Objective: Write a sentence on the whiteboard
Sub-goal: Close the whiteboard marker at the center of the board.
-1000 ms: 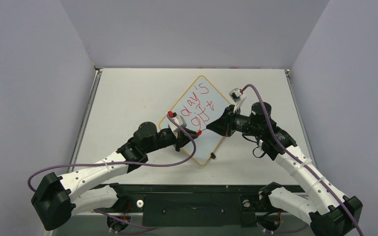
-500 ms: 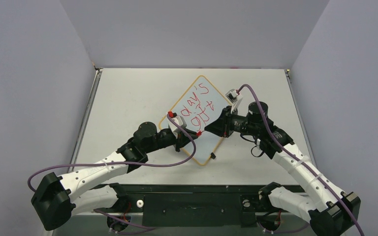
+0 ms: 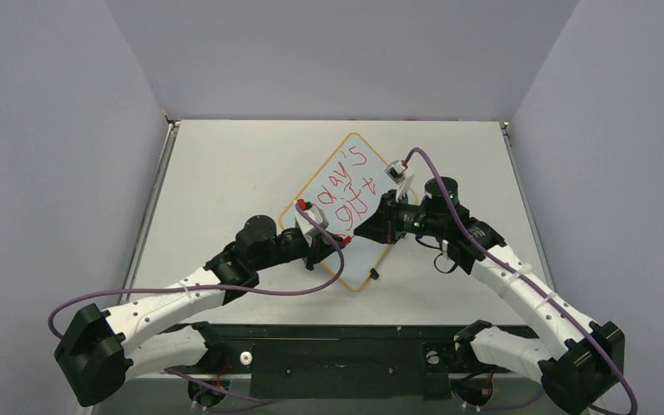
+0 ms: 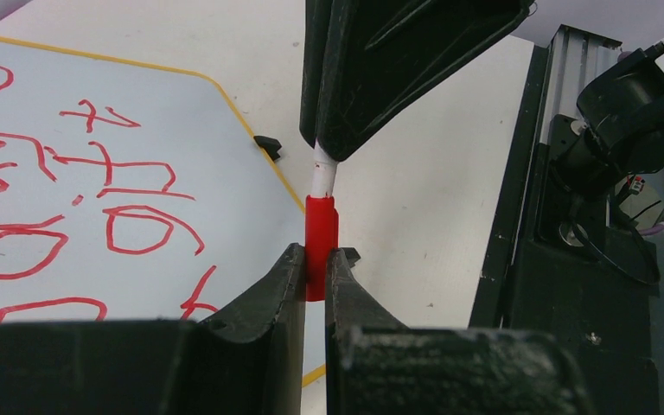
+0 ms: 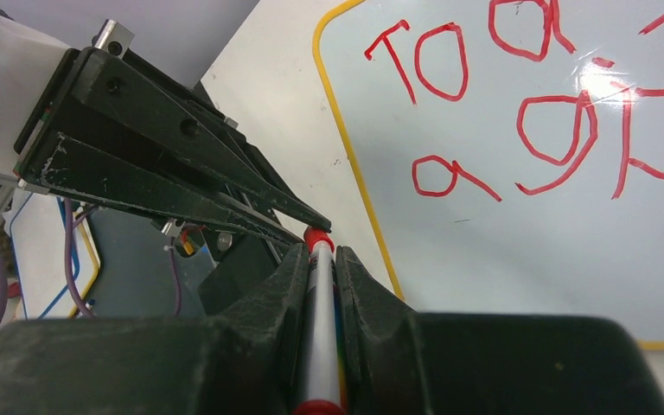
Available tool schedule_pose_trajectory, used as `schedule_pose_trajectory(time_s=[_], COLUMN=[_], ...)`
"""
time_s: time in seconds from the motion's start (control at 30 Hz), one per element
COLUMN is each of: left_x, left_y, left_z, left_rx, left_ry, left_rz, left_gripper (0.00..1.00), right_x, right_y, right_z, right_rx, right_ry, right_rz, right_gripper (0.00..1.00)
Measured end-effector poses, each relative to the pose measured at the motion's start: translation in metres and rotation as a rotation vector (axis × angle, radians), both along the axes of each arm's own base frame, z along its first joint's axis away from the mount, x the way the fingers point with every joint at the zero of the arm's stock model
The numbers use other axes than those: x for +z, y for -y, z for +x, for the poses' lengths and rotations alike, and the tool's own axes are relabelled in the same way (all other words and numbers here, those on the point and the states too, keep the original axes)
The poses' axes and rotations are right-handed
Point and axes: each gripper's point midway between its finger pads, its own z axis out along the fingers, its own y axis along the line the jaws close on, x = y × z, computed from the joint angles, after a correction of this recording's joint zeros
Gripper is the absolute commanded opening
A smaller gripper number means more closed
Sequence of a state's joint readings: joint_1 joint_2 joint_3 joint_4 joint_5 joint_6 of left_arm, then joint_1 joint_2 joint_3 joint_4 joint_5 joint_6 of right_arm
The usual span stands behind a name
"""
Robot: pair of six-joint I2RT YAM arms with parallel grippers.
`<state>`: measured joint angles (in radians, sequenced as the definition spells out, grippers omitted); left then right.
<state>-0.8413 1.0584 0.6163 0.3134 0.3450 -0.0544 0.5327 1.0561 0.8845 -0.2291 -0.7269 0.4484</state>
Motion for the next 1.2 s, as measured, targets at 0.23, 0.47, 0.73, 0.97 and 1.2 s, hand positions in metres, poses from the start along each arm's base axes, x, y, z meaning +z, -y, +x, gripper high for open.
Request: schedule_pose_trajectory(time_s=[0.23,0.47,0.73,0.97,1.2], left_x=[-0.009,-0.018,-0.024,-0.030,-0.034], left_y=[-0.002,-0.005,-0.012,-0.025,-0.027], left_z=[-0.004,-0.004,0.003,0.011,0.017], left_rx=[-0.015,-0.008,0.052,0.127,0.209], left_ry=[-0.015,-0.038,-0.046,-0.029,0.072], left_rz=[0.033,0.061,0.087,0.138,0.215], left_gripper=[0.00,0.00,0.00,0.00,0.00], right_x=[-0.015,-0.023,-0.029,-0.036,-0.041], right_y=[-0.012,-0.018,-0.028,-0.041,-0.046], right_z=[-0.007,-0.007,0.000,0.008,0.016], right_rx=[0.056,0.065,0.006,-0.071,-0.139], right_ry=[-0.017,-0.016,-0.052,-0.113,-0.185], right_rz=[-0.047,-0.082,-0.086,-0.079,-0.076], right_gripper=[0.00,0.00,0.00,0.00,0.00])
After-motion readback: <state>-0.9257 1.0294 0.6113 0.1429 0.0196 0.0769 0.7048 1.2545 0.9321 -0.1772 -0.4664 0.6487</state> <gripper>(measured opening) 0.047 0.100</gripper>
